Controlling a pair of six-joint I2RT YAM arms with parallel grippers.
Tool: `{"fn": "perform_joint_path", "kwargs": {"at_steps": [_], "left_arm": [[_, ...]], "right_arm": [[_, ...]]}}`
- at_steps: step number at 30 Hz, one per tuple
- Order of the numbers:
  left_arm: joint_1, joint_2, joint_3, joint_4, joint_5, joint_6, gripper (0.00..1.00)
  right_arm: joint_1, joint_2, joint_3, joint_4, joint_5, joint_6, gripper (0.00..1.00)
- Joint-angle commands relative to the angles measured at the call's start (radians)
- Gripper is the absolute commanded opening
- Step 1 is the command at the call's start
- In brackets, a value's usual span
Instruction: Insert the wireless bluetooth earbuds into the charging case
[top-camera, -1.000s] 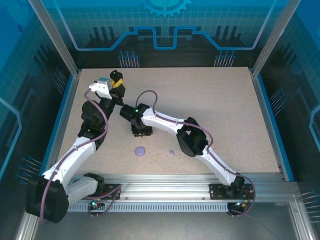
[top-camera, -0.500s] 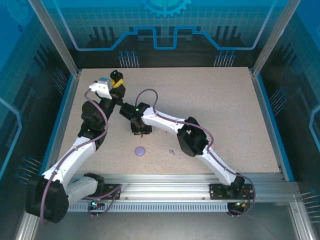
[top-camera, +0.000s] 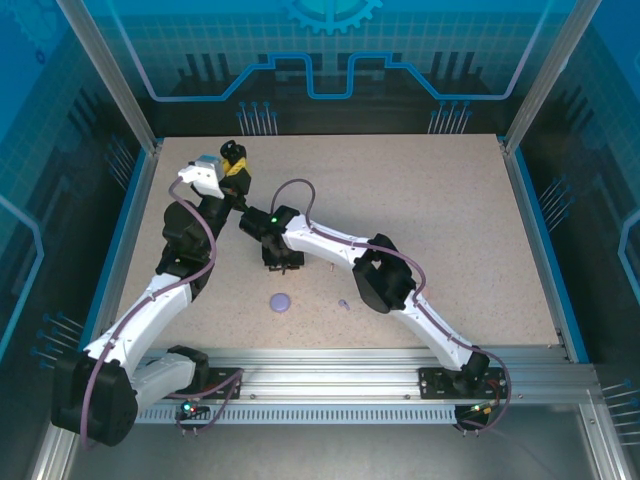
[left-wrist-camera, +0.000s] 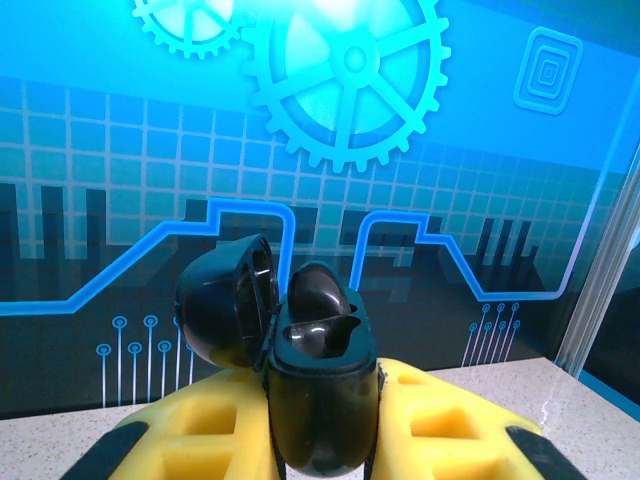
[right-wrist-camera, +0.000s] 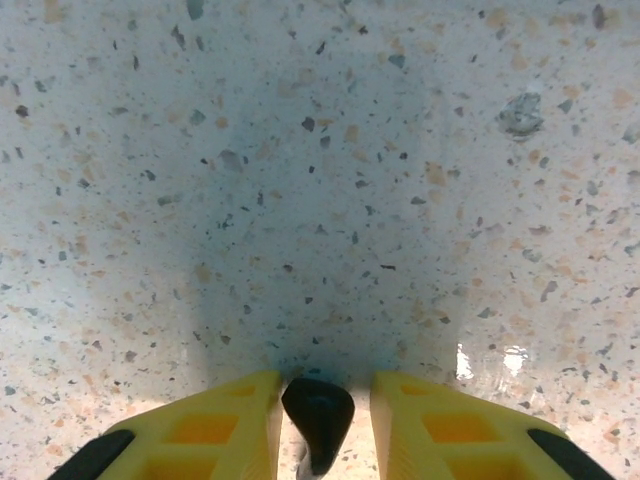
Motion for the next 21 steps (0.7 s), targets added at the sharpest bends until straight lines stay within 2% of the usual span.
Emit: {"fn": "perform_joint_path", "kwargs": {"at_steps": [1,14,21], "left_arm": [[0.010,-0.004,-0.008,0.037,0.015,-0.014,0.00],[0.010,-0.008,-0.014,0.037,0.015,-0.009,0.00],[0.009,-0.010,-0.014,0.033,0.019,-0.008,0.00]], "right_arm": [[-0.007,0.040,0.036,-0.034,0.015,0.008,0.30],[-0.013,0.071,0.056,-0.038,0.015,0.019,0.28],[-0.014,0.068,0.054,-0.039,0.016,0.013,0.24]]}}
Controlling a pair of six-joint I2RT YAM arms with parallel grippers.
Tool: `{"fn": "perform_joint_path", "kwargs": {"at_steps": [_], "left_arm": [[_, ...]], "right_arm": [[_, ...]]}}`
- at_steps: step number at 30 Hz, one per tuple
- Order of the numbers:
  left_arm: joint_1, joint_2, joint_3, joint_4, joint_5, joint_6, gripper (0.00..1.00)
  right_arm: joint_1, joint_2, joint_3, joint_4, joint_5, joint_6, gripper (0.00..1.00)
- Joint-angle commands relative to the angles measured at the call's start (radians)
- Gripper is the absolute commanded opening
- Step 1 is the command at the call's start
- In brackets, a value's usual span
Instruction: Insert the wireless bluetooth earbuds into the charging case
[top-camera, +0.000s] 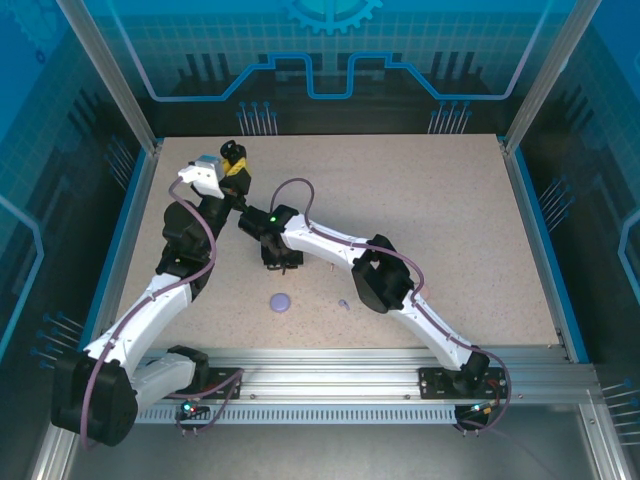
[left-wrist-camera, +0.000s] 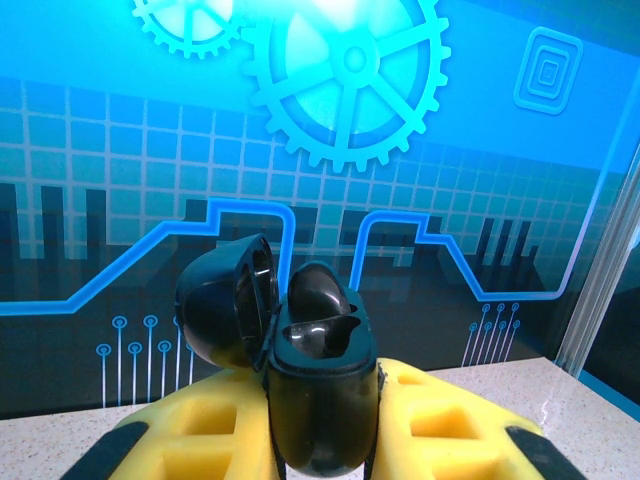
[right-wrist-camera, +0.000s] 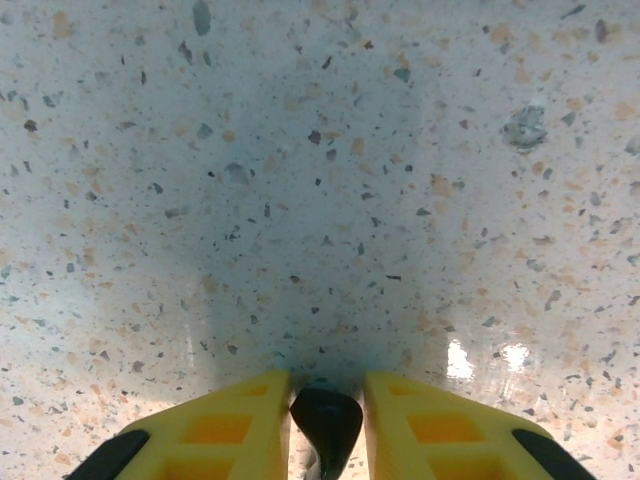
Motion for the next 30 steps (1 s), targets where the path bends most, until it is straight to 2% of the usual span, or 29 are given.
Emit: {"fn": "perform_joint_path", "kwargs": {"at_steps": [1,9,19,25,30], "left_arm": [[0.009,-0.010,-0.014,0.031,0.017,-0.010,0.00],[0.010,-0.021,-0.017,0.017,0.016,-0.012,0.00],[0.009,-0.035,-0.016,0.005,0.020,-0.010,0.00],[0.010,-0.049,-0.032,0.036,0.074,-0.007,0.00],[0.010,-0.047,-0.032,0.052,0.173,-0.007,0.00]], "right_arm": [[-0.012,0.039,0.016,-0.015,0.013,0.006,0.20],[-0.011,-0.026,-0.035,0.025,0.030,-0.020,0.18],[-0.019,-0.256,-0.237,0.121,0.112,-0.082,0.18],[-0.053,-0.392,-0.347,0.184,0.121,-0.123,0.18],[-0.110,-0.512,-0.424,0.231,0.113,-0.176,0.18]]}}
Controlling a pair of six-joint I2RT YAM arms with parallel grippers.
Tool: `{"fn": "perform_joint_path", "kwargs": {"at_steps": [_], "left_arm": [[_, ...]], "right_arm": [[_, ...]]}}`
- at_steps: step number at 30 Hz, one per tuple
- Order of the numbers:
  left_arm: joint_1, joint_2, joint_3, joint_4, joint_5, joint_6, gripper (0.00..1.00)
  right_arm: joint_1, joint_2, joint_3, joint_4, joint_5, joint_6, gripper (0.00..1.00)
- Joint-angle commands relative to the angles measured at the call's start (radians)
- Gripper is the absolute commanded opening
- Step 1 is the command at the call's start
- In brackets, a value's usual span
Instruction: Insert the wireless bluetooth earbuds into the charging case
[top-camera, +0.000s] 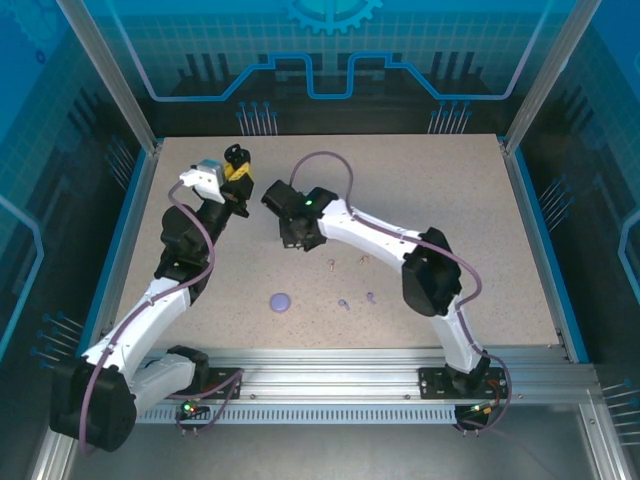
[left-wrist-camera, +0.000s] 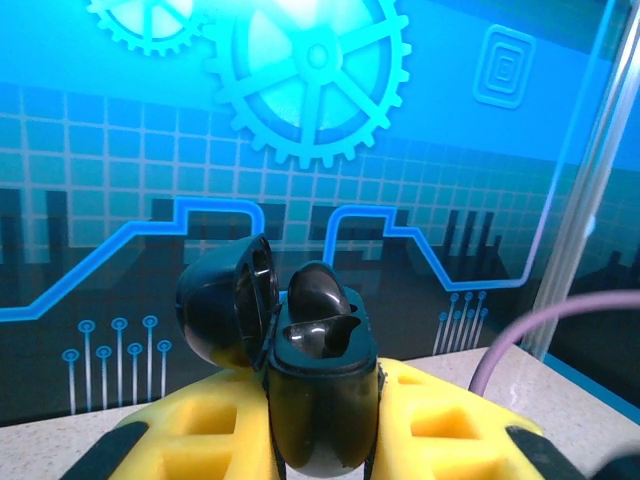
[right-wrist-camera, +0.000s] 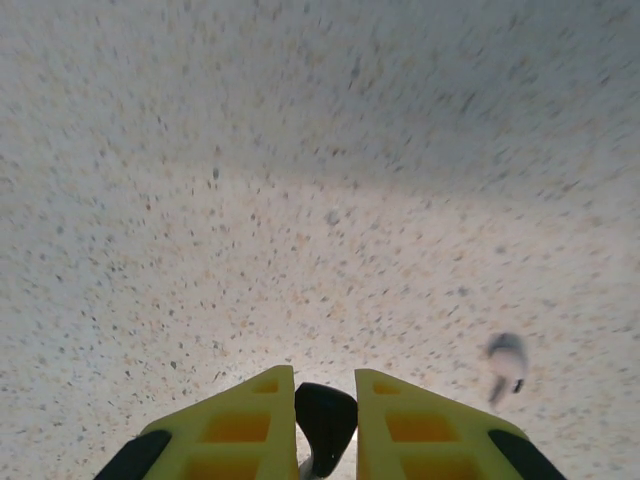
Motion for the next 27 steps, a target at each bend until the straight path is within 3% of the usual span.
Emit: {"fn": "perform_joint_path", "kwargs": {"at_steps": [1,8,14,23,27], "left_arm": [[0.009,-0.016,-0.005,0.051,0.112,-0.008,0.00],[-0.005,0.014,0.004,0.060,0.276,0.007,0.00],[-0.066,0.070,0.012,0.089,0.296,0.077,0.00],[-0.148,0.137,0.052,0.077,0.296,0.158,0.00],[-0.162,0.160,0.056,0.099,0.294,0.160,0.00]], "right_arm": [[-0.054,-0.095,-0.050,0.050,0.009,-0.061,0.18],[-0.190,-0.246,-0.059,0.101,-0.055,-0.182,0.18],[-0.281,-0.320,0.017,0.131,-0.137,-0.287,0.19],[-0.306,-0.360,0.164,0.161,-0.296,-0.424,0.19],[-0.292,-0.395,0.137,0.225,-0.350,-0.471,0.19]]}}
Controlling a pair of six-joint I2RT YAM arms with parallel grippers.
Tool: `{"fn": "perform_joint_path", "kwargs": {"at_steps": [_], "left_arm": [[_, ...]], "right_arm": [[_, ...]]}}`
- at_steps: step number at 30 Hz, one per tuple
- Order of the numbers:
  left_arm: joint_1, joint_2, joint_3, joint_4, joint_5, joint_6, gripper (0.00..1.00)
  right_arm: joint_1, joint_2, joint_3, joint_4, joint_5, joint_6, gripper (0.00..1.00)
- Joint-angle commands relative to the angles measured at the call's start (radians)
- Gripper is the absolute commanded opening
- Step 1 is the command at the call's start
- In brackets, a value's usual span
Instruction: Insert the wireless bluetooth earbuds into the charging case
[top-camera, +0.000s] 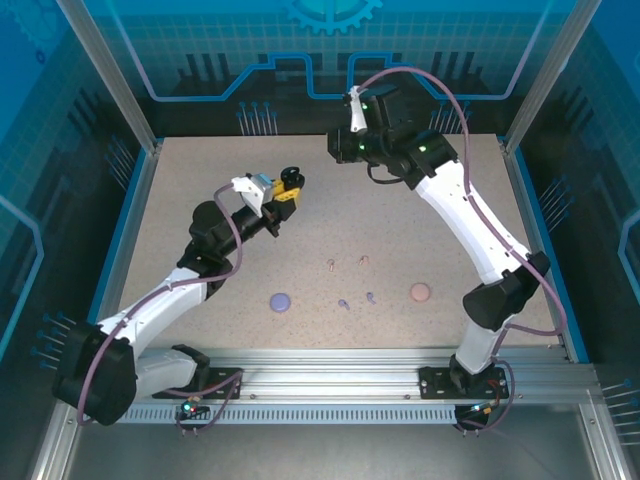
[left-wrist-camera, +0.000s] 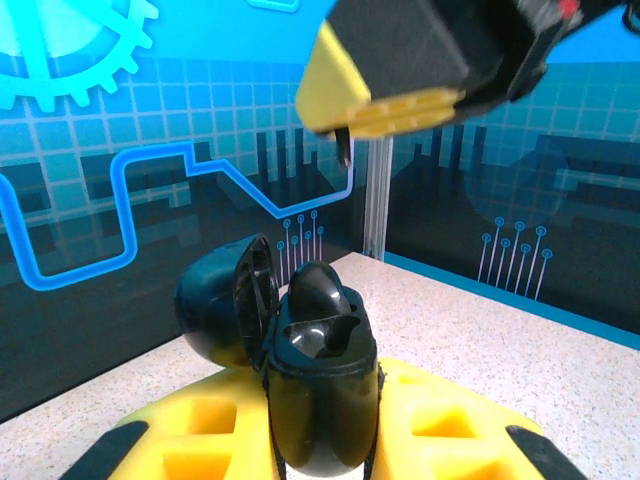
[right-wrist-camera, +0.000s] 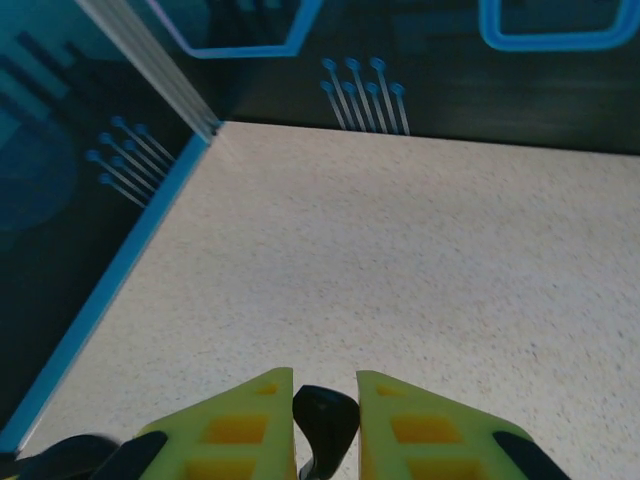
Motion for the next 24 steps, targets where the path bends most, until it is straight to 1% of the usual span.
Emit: {"fn": "perform_joint_path", "kwargs": {"at_steps": [1,5,10,24], "left_arm": [[-0.012,0.020,0.037,0.065,0.024,0.029,0.00],[-0.017,0.035,0.049,0.068,0.031,0.031,0.00],[-0.019,0.042,0.058,0.074,0.036,0.031,0.00],[-0.020,0.031,0.065,0.065,0.039,0.042,0.00]], "right_arm": [[0.014,-0.058,-0.022,0.085,-0.096,-0.079,0.19],[0.040,-0.102,-0.093,0.155,-0.158,-0.128,0.20],[0.069,-0.124,-0.140,0.194,-0.179,-0.169,0.20],[0.129,-0.108,-0.164,0.182,-0.204,-0.205,0.20]]}}
